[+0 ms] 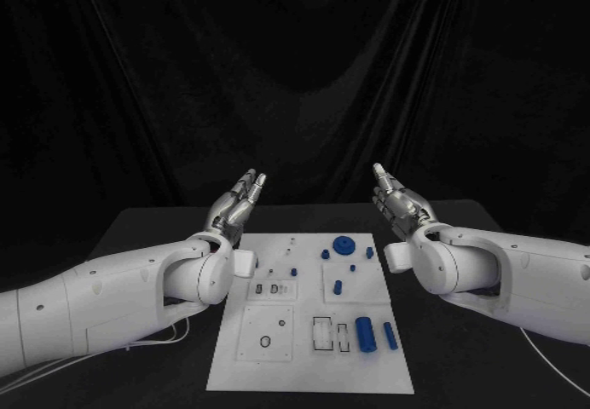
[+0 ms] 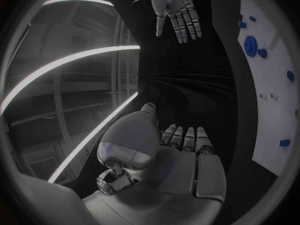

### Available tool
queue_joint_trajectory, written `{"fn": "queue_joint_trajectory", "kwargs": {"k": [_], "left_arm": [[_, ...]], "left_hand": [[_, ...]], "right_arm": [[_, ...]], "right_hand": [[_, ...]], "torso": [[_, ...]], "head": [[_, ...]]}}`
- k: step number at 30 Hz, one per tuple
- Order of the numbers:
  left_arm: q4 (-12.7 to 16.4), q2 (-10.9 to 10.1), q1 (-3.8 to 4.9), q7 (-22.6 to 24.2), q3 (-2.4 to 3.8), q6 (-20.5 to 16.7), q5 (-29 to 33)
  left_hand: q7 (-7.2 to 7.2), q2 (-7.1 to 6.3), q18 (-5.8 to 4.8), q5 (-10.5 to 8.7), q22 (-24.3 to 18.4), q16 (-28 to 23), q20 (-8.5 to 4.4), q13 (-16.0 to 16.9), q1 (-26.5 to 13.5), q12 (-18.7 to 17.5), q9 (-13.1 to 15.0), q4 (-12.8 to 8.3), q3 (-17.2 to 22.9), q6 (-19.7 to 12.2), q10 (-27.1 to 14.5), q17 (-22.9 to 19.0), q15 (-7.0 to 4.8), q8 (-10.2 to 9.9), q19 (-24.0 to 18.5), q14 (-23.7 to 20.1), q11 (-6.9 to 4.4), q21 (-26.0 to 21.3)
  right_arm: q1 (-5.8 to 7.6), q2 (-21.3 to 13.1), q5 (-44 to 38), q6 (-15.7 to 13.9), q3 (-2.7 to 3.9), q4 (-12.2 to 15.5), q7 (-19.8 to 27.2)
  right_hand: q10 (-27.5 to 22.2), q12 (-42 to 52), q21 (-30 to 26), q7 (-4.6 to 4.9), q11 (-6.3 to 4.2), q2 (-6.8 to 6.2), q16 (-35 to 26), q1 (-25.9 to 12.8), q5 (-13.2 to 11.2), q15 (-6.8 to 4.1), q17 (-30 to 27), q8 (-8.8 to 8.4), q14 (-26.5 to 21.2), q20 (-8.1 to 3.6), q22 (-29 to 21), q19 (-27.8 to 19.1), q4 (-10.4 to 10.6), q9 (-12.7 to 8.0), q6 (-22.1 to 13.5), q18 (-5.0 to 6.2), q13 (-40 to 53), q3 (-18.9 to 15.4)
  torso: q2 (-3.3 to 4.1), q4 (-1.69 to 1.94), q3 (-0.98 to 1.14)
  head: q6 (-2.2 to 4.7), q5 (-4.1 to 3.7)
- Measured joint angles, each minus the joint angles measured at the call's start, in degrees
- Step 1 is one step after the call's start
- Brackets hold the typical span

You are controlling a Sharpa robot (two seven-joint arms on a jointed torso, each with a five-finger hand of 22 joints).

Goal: Assemble the parts on the task board

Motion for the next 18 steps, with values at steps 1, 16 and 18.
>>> {"fn": "queue_joint_trajectory", "kwargs": {"k": [1,16,18], "left_arm": [[-0.2,0.0,0.61,0.3,-0.56,1.6,0.5],[-1.5,-1.0,4.53,4.6,-3.86,18.4,6.1],[-1.7,-1.9,4.54,5.3,-3.88,19.3,6.5]], "left_hand": [[-0.09,0.09,0.0,0.01,0.0,0.0,0.0,0.0,0.2,0.0,0.0,0.1,-0.1,0.1,-0.1,0.0,0.0,0.0,0.0,0.0,-0.06,0.0],[-1.66,-0.6,1.13,0.34,0.0,0.0,0.01,0.0,1.2,0.0,0.2,0.2,-0.5,1.2,-0.1,0.0,0.01,0.2,0.0,0.0,-1.58,0.0],[-2.57,-0.38,1.81,0.99,0.0,0.0,0.01,0.0,2.0,0.0,0.2,0.2,-0.5,1.5,0.0,0.0,0.01,0.2,0.0,0.0,-2.62,0.0]], "right_arm": [[0.41,0.0,0.6,0.8,-0.4,0.0,-0.4],[1.22,-0.3,4.2,7.3,-1.06,-0.5,-3.7],[1.22,-0.8,4.1,8.7,-1.06,-0.8,-3.9]], "right_hand": [[0.0,0.0,0.0,0.0,0.0,-0.01,0.0,0.0,0.0,0.0,0.0,0.0,0.0,0.0,0.0,0.0,0.0,0.0,0.0,0.0,0.0,0.0],[0.0,0.0,0.0,0.97,1.12,-0.92,0.0,2.0,-0.6,0.0,0.0,0.0,0.0,0.92,0.0,0.0,0.0,0.2,0.7,0.0,0.0,0.0],[0.0,0.0,0.0,1.73,2.08,-0.91,0.0,2.0,-0.7,0.0,0.0,0.0,0.0,2.39,0.0,0.0,0.2,0.2,0.9,0.0,0.0,-0.2]], "torso": [[0.03,-0.01,-0.01],[0.1,-0.12,0.02],[0.17,-0.2,0.03]], "head": [[-0.01,0.0],[-1.67,-0.12],[-2.3,-0.26]]}}
